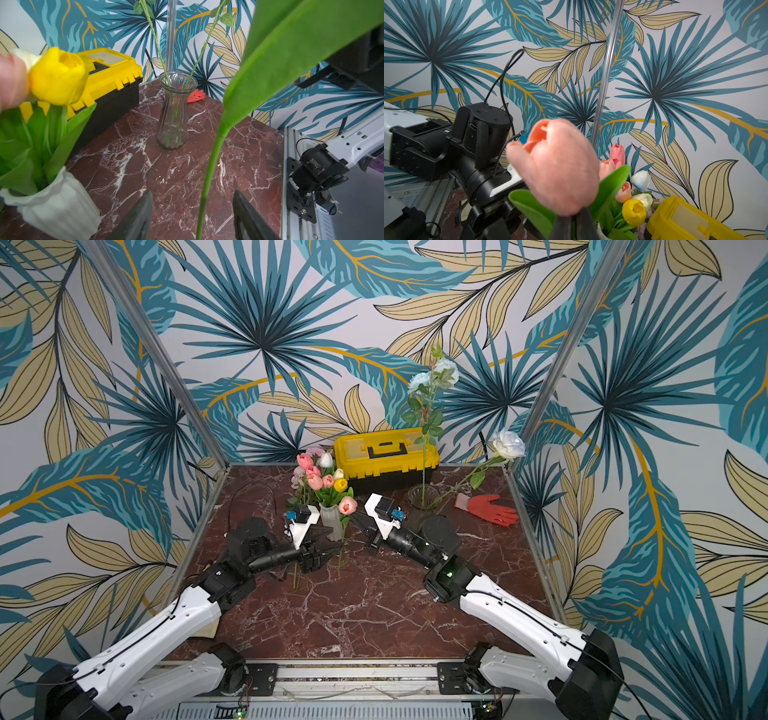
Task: Pick out pink flowers from the vase
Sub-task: Place the flower at the center of the board.
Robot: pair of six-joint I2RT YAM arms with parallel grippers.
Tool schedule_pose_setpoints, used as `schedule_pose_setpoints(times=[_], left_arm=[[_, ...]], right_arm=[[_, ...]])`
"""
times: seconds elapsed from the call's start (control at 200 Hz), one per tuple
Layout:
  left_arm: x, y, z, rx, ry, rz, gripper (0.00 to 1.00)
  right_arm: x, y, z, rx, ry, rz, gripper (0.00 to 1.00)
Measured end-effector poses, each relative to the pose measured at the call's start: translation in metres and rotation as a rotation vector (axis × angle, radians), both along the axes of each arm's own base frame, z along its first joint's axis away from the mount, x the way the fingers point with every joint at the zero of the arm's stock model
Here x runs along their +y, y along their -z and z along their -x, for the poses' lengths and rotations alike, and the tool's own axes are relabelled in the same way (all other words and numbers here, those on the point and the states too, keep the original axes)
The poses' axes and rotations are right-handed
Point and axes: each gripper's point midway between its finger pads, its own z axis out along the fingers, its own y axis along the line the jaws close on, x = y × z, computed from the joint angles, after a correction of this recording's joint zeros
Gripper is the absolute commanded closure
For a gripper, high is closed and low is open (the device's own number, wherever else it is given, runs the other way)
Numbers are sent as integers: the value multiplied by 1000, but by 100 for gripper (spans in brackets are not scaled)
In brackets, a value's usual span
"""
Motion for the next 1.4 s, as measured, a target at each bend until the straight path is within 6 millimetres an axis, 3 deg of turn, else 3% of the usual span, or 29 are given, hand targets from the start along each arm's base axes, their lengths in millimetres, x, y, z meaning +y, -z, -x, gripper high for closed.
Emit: schedule_pose_setpoints(times=[0.22, 0.391, 0.461, 0.651, 0.771, 0.851, 1.086, 1.242, 1.397], left_arm=[[-6, 1, 0, 11, 35, 15, 64], [-9, -2, 4, -12, 69, 19, 93], [-11, -2, 5, -19, 80, 20, 100], [-12, -2, 7, -21, 94, 21, 100], [-9, -4, 8, -33, 75, 22, 100], [-3, -8, 7, -51, 37, 27, 100], [53, -33, -10, -39, -245, 108, 100], [107, -25, -33, 105, -562, 89, 100], [165, -10, -57, 243, -830, 72, 100]], right_arm=[[-2, -8, 3, 1, -9, -40, 94], [-2, -7, 3, 12, -18, -52, 94], [-2, -7, 3, 14, -18, -55, 95], [-2, -7, 4, 19, -20, -59, 93], [-4, -6, 3, 27, -10, -57, 69], [-6, -5, 2, 39, 2, -48, 63], [-26, -16, 8, 27, 66, -51, 63], [-44, -31, 17, -12, 111, -84, 63], [-52, -29, 18, -12, 142, -93, 63]])
